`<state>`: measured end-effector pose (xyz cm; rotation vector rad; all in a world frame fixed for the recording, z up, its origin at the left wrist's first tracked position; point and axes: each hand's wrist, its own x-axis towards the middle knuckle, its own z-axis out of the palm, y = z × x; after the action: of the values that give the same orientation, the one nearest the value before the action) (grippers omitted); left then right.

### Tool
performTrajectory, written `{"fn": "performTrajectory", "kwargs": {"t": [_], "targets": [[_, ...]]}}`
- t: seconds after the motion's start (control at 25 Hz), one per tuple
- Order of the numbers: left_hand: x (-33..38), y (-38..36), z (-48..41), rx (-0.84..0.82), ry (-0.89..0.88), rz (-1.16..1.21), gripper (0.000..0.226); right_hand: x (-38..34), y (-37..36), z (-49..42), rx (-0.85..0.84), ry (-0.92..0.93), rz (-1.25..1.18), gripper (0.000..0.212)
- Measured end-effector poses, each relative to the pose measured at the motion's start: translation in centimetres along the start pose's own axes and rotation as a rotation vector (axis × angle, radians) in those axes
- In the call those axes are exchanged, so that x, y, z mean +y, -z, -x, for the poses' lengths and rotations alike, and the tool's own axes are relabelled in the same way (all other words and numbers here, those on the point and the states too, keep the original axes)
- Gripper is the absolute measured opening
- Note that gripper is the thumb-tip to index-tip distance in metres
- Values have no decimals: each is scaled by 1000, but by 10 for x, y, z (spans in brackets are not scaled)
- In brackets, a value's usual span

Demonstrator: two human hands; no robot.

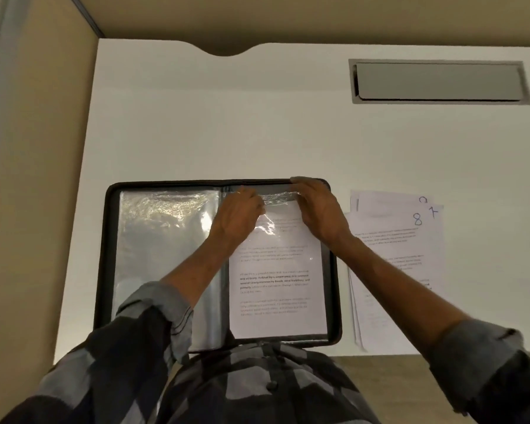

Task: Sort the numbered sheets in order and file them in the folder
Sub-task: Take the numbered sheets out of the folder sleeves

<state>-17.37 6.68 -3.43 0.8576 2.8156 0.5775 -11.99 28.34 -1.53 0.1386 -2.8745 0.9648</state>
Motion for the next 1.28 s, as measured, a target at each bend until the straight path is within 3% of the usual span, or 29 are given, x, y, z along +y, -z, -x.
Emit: {"fn": "performTrajectory", "kwargs": {"t": [0.08,0.28,0.36,0.52,0.72,0.88,1.04,1.16,1.28], "targets": [[-5,3,1,25,-6,45,7,-5,-1,-39,-113,84,-47,29],[-16,7,7,43,-19,165,23,-14,-11,-107,-834,46,47,19],[-19,9,7,70,-35,169,22,-18,-10,-120,-1001,-9,99,15],[-24,15,5,96,-56,169,25,-16,-13,-131,-1074,-80,84,8],[-29,16,8,62,-49,216,33,-15,-14,-132,-1168,-146,161,35],[-27,20,8,33,-2,274,56,-18,-19,-130,-1138,-129,291,28],[-30,19,5,64,3,314,46,-23,-19,-125,-1170,-90,392,24],[-31,18,3,112,41,375,41,-26,-14,-131,-1090,-109,456,29],[-32,24,-9,142,121,394,47,-23,0,-153,-874,-167,414,31]]}}
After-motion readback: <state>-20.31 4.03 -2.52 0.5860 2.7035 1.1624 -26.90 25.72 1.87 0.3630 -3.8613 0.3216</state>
